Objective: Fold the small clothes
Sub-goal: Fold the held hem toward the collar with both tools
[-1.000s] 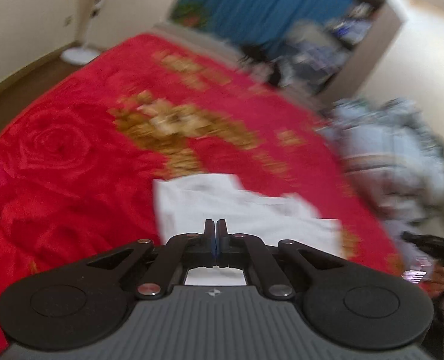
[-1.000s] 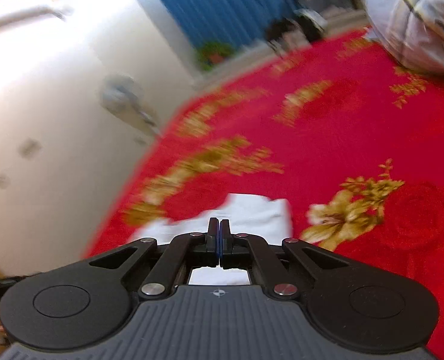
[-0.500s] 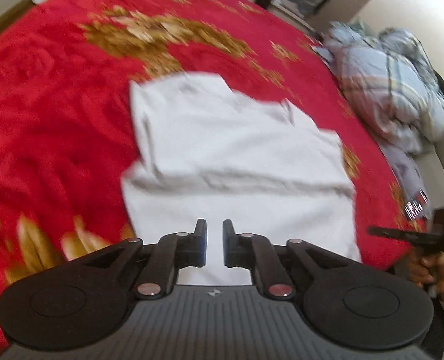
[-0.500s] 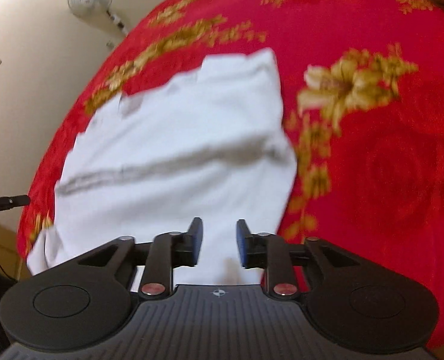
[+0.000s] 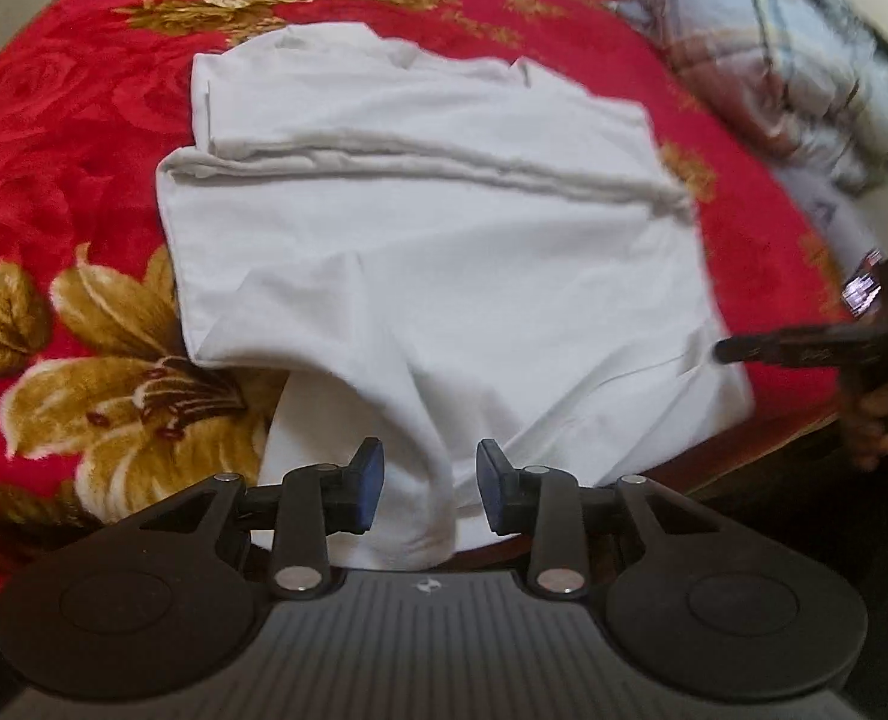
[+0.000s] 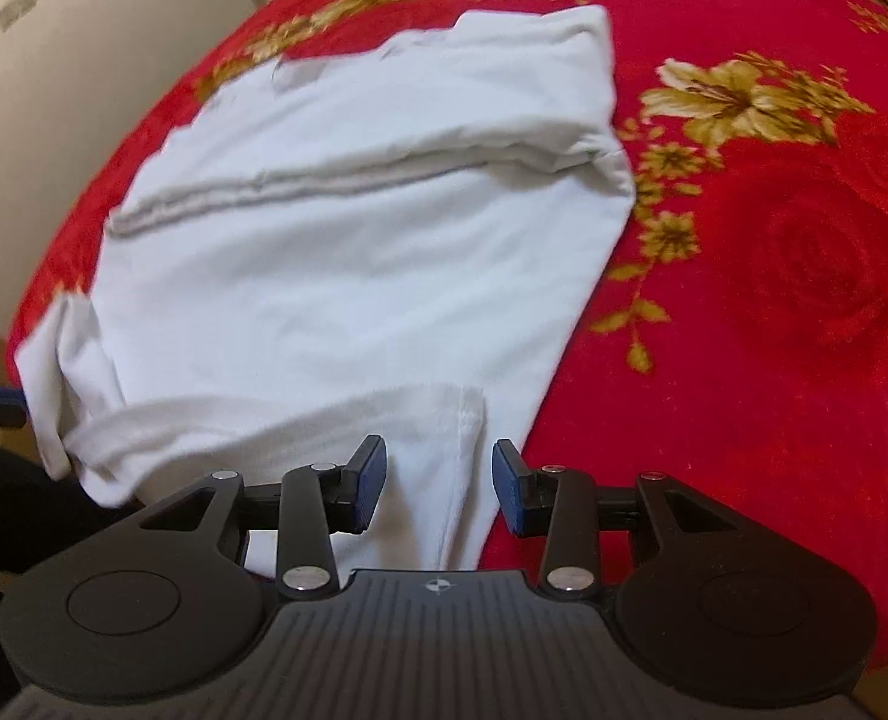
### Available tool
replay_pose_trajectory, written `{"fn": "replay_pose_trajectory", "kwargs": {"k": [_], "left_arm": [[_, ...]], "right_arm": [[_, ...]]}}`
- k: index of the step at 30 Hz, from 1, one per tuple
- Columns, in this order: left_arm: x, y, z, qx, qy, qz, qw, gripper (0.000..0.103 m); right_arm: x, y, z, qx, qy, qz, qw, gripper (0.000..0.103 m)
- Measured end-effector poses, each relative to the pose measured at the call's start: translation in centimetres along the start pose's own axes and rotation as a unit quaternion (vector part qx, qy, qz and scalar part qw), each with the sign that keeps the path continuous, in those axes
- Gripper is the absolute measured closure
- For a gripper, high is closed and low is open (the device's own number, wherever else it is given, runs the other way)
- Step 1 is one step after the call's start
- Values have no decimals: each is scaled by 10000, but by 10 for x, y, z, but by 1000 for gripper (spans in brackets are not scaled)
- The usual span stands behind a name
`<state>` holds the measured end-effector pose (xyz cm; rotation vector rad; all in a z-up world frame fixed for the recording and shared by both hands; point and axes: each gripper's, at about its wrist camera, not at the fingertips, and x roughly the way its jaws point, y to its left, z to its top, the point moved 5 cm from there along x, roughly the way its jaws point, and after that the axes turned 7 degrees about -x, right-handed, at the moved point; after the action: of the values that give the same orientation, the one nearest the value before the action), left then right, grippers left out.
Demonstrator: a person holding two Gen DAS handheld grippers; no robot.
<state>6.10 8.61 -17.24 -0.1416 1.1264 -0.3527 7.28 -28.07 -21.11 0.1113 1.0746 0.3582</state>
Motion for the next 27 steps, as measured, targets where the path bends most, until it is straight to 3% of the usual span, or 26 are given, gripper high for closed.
{"fn": "replay_pose_trajectory", "kwargs": {"k": [1, 2, 3, 7, 10, 13, 16, 18, 21, 24, 27], "left_arm": [[3, -2, -1, 88, -20, 80, 9999, 66], [7, -1, -2, 157, -15, 188, 9997, 74], [7, 0, -2, 215, -53, 271, 9994, 96], [-24, 6, 11, 226, -552, 190, 9980, 98], [-66, 21, 35, -92, -1117, -196, 9935, 99], [-102, 46, 68, -560, -1588, -560, 9841, 99], [-114, 74, 113, -968, -1882, -832, 9738, 99], [-99, 94, 156, -1309, -1868, -1000, 9685, 98], [-49, 122, 219, -2012, -1538, -1545, 9550, 97], [-6, 156, 260, -2480, -1421, -1098, 9520, 94], [10, 168, 261, -2459, -1421, -1065, 9529, 90]], "right_arm": [[1, 2, -1, -98, 28, -69, 9999, 66], [0, 6, -1, -232, -9, -97, 9997, 85], [-1, 9, 0, -323, -50, -65, 9994, 98], [-27, 19, 8, -622, -583, 35, 9964, 99], [-61, 10, 22, -373, -1221, 186, 9916, 99], [-105, -10, 43, -81, -2072, 240, 9780, 99], [-133, -36, 73, 235, -2657, 215, 9635, 99], [-141, -58, 105, 440, -2959, 164, 9541, 99], [-124, -89, 156, 821, -3019, 70, 9498, 99], [-80, -110, 208, 925, -2829, -262, 9543, 95], [-39, -124, 225, 1048, -2657, -552, 9568, 92]]}}
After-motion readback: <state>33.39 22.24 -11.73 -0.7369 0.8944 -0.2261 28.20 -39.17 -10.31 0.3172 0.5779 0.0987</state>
